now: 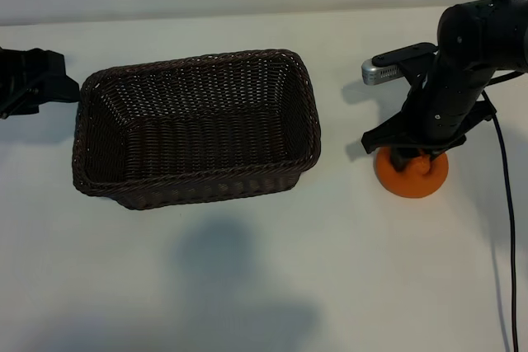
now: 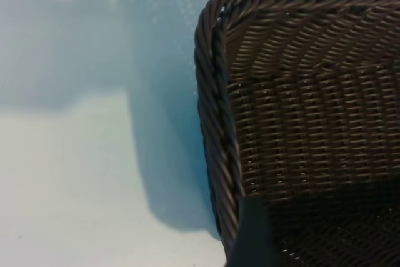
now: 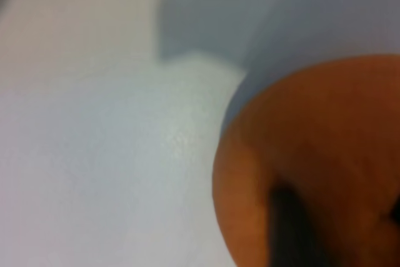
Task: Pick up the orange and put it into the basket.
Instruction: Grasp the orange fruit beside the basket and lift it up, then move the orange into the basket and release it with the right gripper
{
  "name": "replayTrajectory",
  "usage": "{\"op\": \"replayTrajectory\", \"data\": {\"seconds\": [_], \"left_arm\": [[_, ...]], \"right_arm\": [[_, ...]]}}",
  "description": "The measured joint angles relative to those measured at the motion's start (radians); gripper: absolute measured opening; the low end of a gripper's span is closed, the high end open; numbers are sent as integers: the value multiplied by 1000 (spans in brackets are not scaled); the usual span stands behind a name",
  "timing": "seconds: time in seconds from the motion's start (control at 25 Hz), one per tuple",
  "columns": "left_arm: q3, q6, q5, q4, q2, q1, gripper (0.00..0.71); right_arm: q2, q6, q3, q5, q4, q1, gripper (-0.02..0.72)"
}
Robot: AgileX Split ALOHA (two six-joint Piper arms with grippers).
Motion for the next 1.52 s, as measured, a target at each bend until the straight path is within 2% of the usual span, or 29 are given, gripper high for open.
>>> {"op": "replayTrajectory", "data": {"seconds": [0.12,0.2,0.6,1.32,1.4,1.52], "left_arm": [[0,2,0,-1,0,0,590],[0,2,-1,-7,0,0,590],[0,89,-28,-128,0,0,590],[0,95,-31,-131,25,0,590],[0,95,-31,-131,25,0,590],[0,95,-31,-131,25,0,590]], "right_arm": [[0,0,0,-3,5,0,148],[0,0,0,-5,7,0,90],[-6,0,0,-5,17,0,90],[-199,-4,8,0,25,0,68],[-217,-13,8,0,42,0,66],[-245,-50,8,-6,103,0,66]]}}
